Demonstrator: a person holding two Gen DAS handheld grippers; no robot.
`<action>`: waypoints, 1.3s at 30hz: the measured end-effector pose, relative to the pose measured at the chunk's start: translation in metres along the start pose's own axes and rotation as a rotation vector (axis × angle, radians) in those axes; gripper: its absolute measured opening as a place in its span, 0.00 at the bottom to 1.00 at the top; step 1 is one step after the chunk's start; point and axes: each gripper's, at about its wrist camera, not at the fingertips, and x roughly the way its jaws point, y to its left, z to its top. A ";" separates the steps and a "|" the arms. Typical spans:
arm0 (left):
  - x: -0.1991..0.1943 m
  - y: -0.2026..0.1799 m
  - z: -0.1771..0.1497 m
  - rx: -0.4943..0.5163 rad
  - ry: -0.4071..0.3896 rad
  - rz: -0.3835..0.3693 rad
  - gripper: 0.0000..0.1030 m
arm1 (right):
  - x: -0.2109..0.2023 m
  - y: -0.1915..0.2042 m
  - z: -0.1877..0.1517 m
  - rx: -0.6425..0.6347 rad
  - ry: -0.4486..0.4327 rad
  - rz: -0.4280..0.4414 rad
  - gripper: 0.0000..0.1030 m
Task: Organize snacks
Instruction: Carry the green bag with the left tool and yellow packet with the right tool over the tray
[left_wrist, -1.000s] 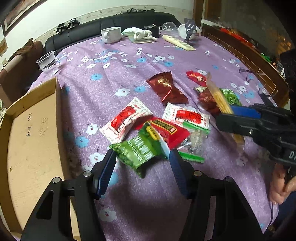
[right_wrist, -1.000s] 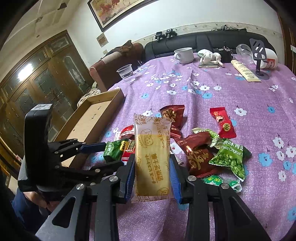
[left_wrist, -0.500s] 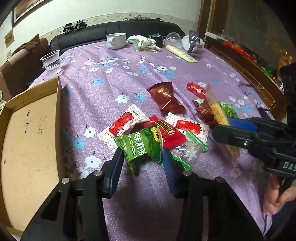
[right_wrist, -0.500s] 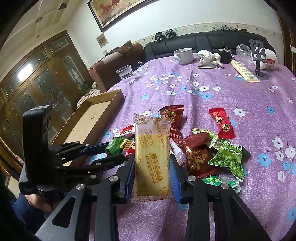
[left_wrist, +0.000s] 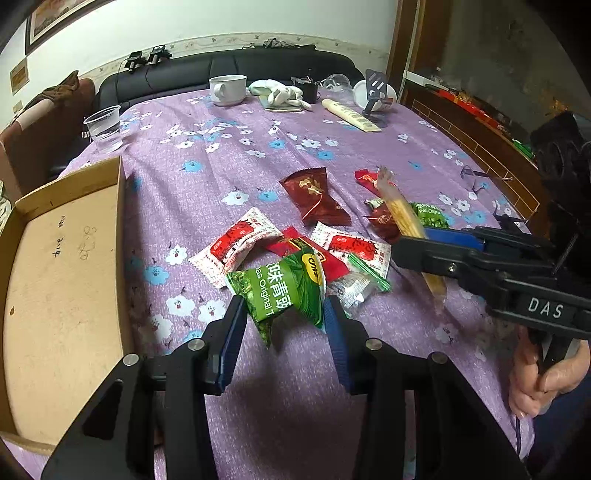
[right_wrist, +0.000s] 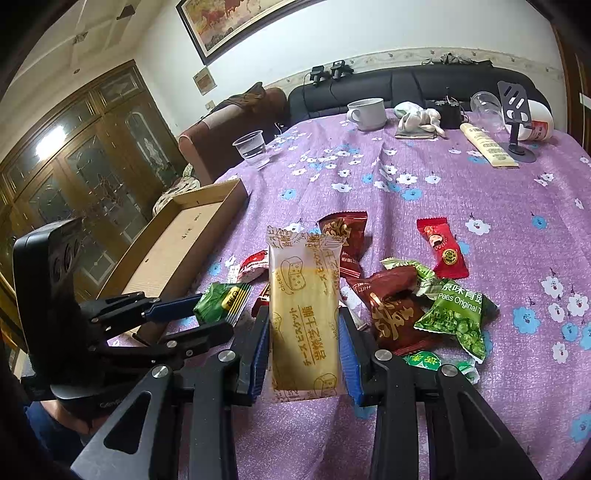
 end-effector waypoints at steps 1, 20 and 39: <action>-0.001 0.000 -0.001 -0.003 -0.002 -0.002 0.40 | -0.001 0.000 0.000 0.000 -0.001 0.000 0.35; -0.044 0.043 -0.009 -0.112 -0.103 0.006 0.40 | 0.012 -0.002 -0.002 0.013 0.037 -0.026 0.35; -0.082 0.157 -0.045 -0.342 -0.186 0.111 0.40 | 0.049 0.136 0.024 -0.117 0.105 0.140 0.35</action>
